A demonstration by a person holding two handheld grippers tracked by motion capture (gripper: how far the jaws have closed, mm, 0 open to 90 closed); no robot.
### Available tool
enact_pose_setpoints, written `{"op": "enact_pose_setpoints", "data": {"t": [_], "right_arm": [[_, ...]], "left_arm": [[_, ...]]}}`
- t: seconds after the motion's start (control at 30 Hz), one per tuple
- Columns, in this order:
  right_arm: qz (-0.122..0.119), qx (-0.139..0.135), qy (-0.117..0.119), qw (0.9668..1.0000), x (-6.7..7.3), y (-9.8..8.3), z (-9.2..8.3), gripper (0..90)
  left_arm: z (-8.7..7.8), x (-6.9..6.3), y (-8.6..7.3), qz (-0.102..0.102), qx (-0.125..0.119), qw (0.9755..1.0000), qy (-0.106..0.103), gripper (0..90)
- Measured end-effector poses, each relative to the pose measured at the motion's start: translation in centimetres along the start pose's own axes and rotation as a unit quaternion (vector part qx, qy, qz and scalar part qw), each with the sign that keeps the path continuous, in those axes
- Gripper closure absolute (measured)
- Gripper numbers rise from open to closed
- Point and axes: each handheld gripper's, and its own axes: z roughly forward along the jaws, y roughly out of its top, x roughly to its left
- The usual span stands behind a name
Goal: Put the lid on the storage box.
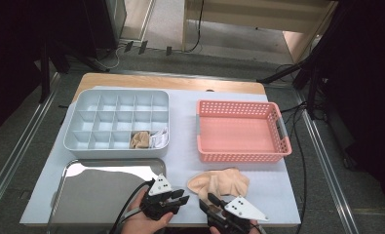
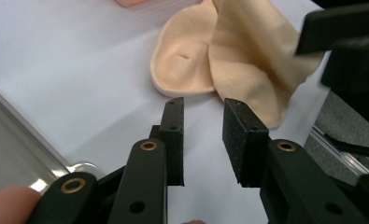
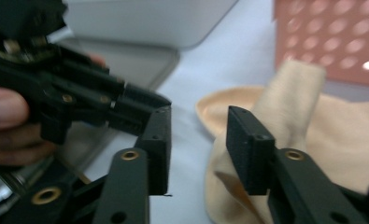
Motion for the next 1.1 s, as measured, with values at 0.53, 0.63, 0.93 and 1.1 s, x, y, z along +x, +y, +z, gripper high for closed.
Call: {"op": "enact_pose_setpoints", "data": {"t": [0.53, 0.63, 0.93, 1.1], "right_arm": [[0.152, 0.002, -0.112, 0.9821, -7.0, -1.1, -1.7, 58.7], [0.150, 0.041, -0.111, 0.9815, -6.8, -1.4, -0.7, 68.0], [0.034, -0.047, -0.180, 0.9819, -3.1, 0.6, -2.6, 83.6], [-0.037, -0.002, -0.126, 0.9914, 0.0, -0.2, 0.2, 81.1]], "left_arm": [[0.1, -0.2, -0.1, 0.014, -0.005, 0.9998, -0.010, 67.5], [0.2, -0.2, -0.1, 0.015, -0.005, 0.9998, -0.011, 67.3], [-0.3, 0.2, 0.1, 0.009, -0.014, 0.9999, -0.004, 67.0], [-0.4, 0.6, 0.2, 0.004, -0.015, 0.9999, 0.001, 66.6]]}}
